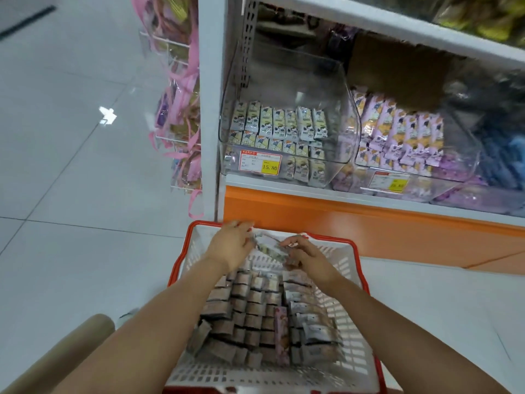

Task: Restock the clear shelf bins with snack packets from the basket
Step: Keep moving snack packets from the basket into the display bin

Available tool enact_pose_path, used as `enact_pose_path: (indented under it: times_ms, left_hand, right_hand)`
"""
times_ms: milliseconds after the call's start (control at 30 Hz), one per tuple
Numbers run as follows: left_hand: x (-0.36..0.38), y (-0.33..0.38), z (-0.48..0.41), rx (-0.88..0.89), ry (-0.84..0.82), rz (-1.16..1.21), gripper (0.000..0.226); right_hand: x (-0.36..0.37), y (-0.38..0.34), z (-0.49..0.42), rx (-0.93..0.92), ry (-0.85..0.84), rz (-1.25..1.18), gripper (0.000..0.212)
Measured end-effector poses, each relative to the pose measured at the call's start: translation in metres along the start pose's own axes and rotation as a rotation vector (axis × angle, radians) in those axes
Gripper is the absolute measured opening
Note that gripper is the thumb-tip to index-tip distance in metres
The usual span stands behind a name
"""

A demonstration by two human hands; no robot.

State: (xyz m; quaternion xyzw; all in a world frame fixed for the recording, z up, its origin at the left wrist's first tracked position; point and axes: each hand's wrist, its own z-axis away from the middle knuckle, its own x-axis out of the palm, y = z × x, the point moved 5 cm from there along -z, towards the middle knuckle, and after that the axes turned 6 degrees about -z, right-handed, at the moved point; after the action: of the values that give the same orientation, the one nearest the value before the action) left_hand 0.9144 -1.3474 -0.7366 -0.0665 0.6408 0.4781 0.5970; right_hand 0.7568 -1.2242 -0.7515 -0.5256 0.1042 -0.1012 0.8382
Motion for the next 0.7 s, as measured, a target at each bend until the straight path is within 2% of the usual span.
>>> enact_pose_path:
  times_ms: [100, 200, 233, 367, 467, 533, 600, 700]
  left_hand:
    - [-0.010, 0.018, 0.003, -0.126, -0.027, 0.457, 0.036]
    - [-0.030, 0.030, 0.006, -0.185, 0.048, 0.695, 0.009]
    - [-0.036, 0.034, 0.008, -0.187, 0.057, 0.734, 0.003]
    - [-0.061, 0.043, 0.013, -0.180, 0.112, 0.746, 0.005]
    - [-0.077, 0.043, 0.015, -0.212, 0.177, 0.726, 0.009]
    - [-0.088, 0.045, 0.016, -0.217, 0.190, 0.728, 0.011]
    - [-0.097, 0.049, 0.020, -0.212, 0.148, 0.797, 0.013]
    - [-0.100, 0.060, 0.030, -0.161, -0.068, 0.841, 0.014]
  right_hand:
    - [0.002, -0.025, 0.013, -0.024, -0.016, -0.194, 0.027]
    - [0.004, -0.049, 0.027, -0.047, 0.003, -0.210, 0.025]
    - [0.005, -0.057, 0.031, -0.075, 0.003, -0.178, 0.023]
    - [0.006, -0.092, 0.051, -0.328, 0.026, 0.100, 0.011]
    - [0.009, -0.109, 0.060, -0.407, 0.016, 0.261, 0.024]
    - [0.012, -0.123, 0.064, -0.444, 0.008, 0.325, 0.023]
    - [0.011, -0.136, 0.068, -0.481, 0.063, 0.335, 0.019]
    - [0.003, -0.151, 0.068, -0.599, 0.224, 0.421, 0.019]
